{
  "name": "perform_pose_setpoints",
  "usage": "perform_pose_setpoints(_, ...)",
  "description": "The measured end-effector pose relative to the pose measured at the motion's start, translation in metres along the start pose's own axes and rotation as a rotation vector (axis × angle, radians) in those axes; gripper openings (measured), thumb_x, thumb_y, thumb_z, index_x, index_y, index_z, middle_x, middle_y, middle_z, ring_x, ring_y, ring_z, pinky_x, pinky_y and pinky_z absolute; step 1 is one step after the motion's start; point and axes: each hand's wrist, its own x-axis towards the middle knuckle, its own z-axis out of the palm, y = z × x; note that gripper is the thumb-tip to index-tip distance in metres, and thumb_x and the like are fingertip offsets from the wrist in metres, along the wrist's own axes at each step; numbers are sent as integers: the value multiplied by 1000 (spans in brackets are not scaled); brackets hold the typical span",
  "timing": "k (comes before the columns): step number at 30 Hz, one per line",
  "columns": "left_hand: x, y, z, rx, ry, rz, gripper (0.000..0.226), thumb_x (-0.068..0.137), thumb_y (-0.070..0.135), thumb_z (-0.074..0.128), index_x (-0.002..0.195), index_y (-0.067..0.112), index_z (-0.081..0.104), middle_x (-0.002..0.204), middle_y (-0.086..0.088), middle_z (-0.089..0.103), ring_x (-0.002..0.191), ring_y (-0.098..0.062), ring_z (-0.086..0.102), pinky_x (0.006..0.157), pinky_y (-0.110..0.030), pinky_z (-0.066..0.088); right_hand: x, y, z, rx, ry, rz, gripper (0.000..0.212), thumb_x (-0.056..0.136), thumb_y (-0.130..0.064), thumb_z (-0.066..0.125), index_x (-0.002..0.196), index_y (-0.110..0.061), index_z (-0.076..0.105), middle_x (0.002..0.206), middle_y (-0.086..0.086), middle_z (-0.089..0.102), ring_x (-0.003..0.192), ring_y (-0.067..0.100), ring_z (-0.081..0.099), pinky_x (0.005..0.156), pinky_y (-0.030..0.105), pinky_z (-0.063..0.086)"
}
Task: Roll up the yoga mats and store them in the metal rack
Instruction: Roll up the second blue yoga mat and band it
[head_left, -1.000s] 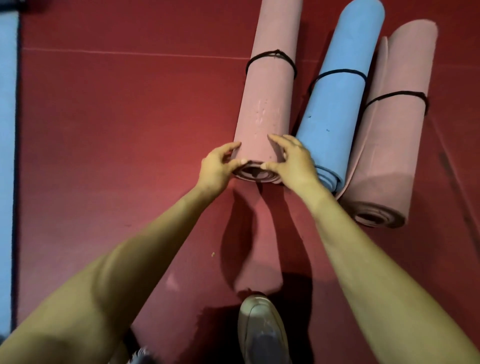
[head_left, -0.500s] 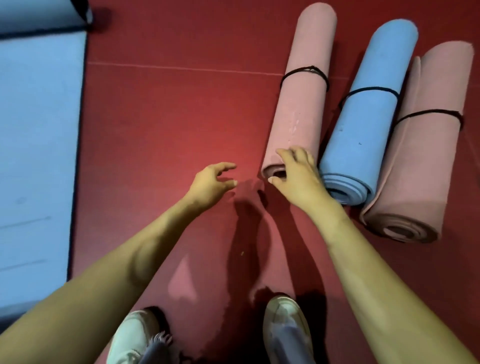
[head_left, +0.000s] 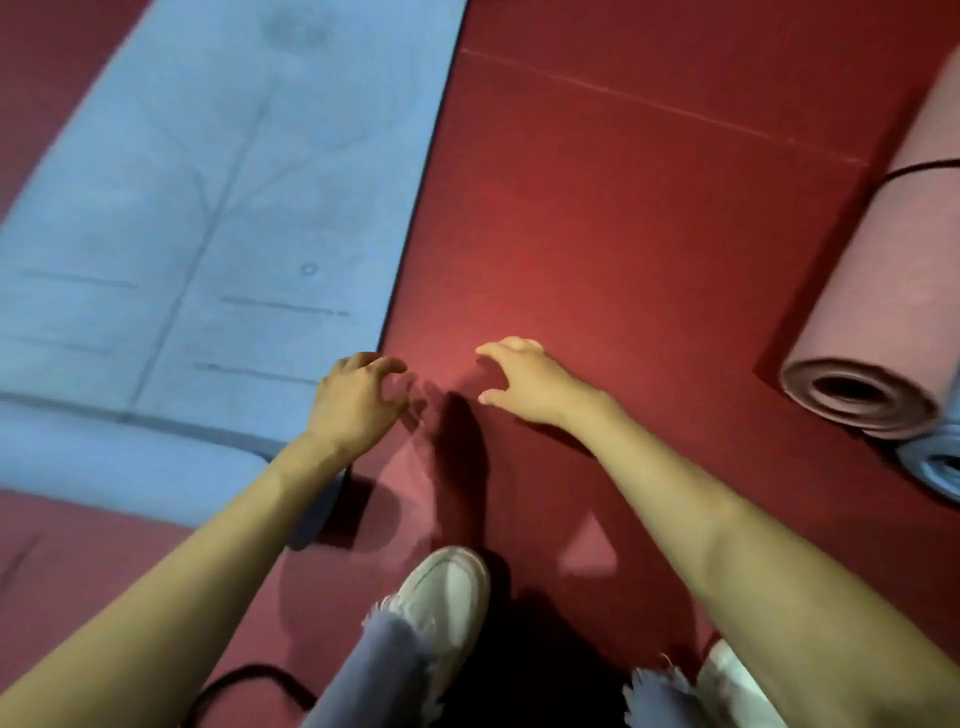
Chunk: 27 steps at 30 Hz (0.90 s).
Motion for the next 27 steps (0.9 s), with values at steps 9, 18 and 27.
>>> perform_pose_setpoints(9, -80, -87, -33, -58, 148, 215, 43, 81, 57, 53, 89, 20, 73, 96, 5, 71, 84, -21, 65, 85, -38, 46, 52, -104, 68, 146, -53, -15, 46, 89, -25, 62, 130, -11, 49, 131, 14, 54, 122, 27, 49, 94, 28, 36)
perform_pose_setpoints(18, -101, -139, -56, -263, 118, 257, 62, 61, 70, 67, 105, 26, 70, 103, 24, 57, 104, 1, 51, 112, -29, 19, 62, -120, 100, 316, 9, 152, 36, 88, -18, 61, 123, -14, 55, 118, 8, 62, 108, 24, 57, 86, 30, 45)
perform_pose_setpoints(27, -83, -117, -48, -380, 273, 149, 42, 57, 61, 68, 81, 27, 65, 85, 13, 56, 81, 6, 43, 82, -13, 31, 67, -124, 119, 741, 158, 266, 29, 79, -1, 69, 103, -14, 61, 79, -2, 57, 80, 20, 60, 78, 34, 51)
